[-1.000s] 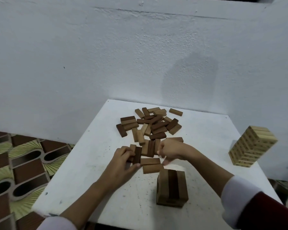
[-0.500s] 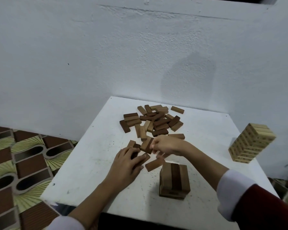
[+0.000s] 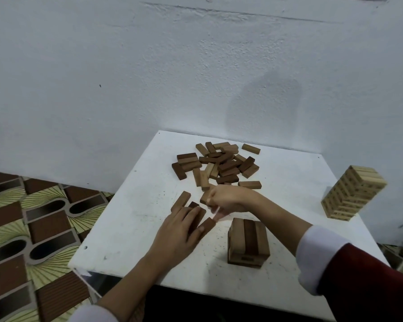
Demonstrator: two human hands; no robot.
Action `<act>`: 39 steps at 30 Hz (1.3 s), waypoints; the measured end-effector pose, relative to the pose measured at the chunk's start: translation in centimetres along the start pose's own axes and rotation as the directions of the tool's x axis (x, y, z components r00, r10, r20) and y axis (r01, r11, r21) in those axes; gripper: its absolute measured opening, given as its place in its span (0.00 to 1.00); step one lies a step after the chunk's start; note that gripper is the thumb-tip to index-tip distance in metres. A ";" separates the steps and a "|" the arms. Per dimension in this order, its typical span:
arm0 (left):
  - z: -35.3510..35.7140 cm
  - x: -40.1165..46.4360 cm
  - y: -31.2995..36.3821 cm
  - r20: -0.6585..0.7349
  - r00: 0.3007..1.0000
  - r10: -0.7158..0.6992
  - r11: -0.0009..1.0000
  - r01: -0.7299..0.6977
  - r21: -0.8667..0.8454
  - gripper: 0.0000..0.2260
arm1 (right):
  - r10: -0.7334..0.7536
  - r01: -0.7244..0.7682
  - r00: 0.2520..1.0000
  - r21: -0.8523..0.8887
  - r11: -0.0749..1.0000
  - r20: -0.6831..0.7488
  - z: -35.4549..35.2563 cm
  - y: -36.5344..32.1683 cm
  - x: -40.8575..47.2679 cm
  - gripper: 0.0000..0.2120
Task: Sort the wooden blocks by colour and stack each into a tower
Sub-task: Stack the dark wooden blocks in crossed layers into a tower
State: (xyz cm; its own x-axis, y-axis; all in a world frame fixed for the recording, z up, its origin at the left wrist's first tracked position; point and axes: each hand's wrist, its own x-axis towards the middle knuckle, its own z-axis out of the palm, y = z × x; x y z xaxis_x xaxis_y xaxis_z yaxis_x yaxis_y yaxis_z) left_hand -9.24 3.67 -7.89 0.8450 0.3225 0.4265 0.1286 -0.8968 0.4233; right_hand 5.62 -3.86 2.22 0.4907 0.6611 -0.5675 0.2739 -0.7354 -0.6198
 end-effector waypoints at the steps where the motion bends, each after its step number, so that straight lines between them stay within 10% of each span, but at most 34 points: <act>1: 0.0 -0.2 0.2 0.024 1.000 -0.012 1.000 0.012 -0.018 0.24 | -0.008 0.008 1.000 -0.038 0.999 -0.002 0.2 -0.2 0.1 0.15; 5: 0.2 -0.5 1.0 0.083 0.996 -0.038 0.999 0.040 -0.024 0.33 | -0.037 0.036 0.999 -0.132 0.991 -0.009 0.5 -0.8 -0.1 0.15; 22: 0.5 -1.3 -0.3 -0.071 0.988 -0.134 0.983 0.123 -0.135 0.13 | -0.170 0.028 0.963 -0.550 0.835 -0.209 6.5 -0.1 -2.5 0.05; 26: 0.6 -0.8 -0.9 0.015 0.999 -0.043 0.998 0.043 -0.039 0.24 | -0.262 0.053 0.936 -0.643 0.764 -0.234 7.8 0.8 -3.0 0.19; 39: -0.4 -1.8 -1.2 0.036 0.991 -0.131 0.947 0.136 -0.291 0.07 | -0.346 0.094 0.863 -0.556 0.826 -0.368 11.5 2.4 -3.0 0.21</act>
State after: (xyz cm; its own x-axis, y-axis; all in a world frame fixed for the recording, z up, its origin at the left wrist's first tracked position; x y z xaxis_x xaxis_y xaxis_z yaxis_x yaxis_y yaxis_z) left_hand -11.09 4.28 -8.79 0.8391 0.4261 0.3382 0.0858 -0.7176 0.6911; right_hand -4.67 -5.94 -3.82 0.6335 0.7700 -0.0761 0.7319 -0.6282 -0.2639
